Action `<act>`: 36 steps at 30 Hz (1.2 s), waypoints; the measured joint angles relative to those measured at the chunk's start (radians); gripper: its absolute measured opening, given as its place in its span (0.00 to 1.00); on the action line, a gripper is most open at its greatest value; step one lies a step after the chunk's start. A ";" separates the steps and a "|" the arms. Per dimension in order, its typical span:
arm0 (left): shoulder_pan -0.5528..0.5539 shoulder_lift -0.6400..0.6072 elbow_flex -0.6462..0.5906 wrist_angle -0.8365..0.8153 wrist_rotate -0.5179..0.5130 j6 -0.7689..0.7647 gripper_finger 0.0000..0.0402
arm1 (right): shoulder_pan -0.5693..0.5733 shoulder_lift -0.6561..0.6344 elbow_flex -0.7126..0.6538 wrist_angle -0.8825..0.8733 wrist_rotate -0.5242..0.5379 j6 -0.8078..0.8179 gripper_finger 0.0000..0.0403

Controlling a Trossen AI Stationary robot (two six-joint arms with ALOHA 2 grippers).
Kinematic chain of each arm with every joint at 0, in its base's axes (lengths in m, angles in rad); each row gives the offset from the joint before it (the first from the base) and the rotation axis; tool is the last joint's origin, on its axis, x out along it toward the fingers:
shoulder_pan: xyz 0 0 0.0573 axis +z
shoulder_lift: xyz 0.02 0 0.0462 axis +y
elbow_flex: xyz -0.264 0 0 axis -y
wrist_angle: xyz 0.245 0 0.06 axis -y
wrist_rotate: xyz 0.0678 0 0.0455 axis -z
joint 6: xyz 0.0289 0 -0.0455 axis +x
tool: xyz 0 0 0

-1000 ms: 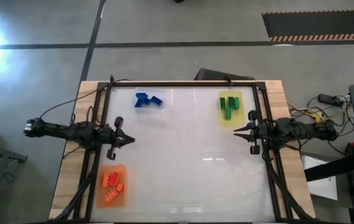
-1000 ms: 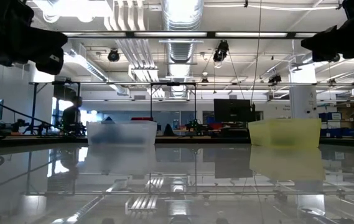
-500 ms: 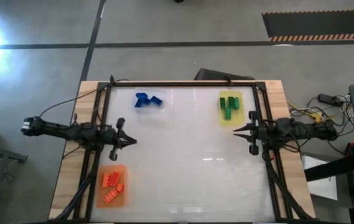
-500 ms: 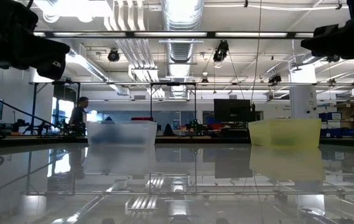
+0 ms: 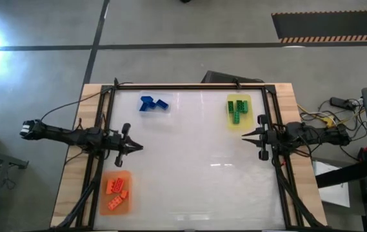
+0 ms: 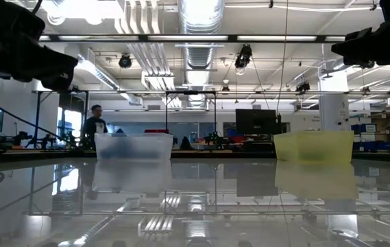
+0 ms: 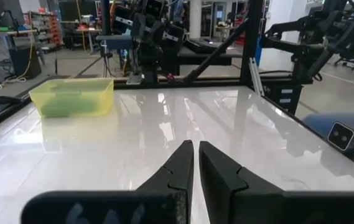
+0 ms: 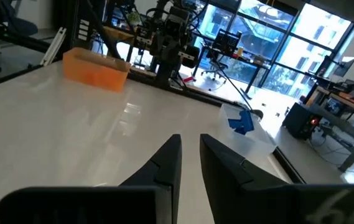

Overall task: Sort & place blocks by color
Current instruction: Return to Home Position

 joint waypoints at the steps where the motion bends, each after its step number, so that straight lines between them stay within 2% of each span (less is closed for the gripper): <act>1: 0.000 0.004 0.000 0.000 0.000 0.000 0.03 | 0.000 0.000 0.000 0.000 0.000 0.000 0.12; 36: 0.000 0.090 0.000 0.000 0.000 0.000 0.03 | 0.000 0.000 0.000 0.000 0.000 0.000 0.12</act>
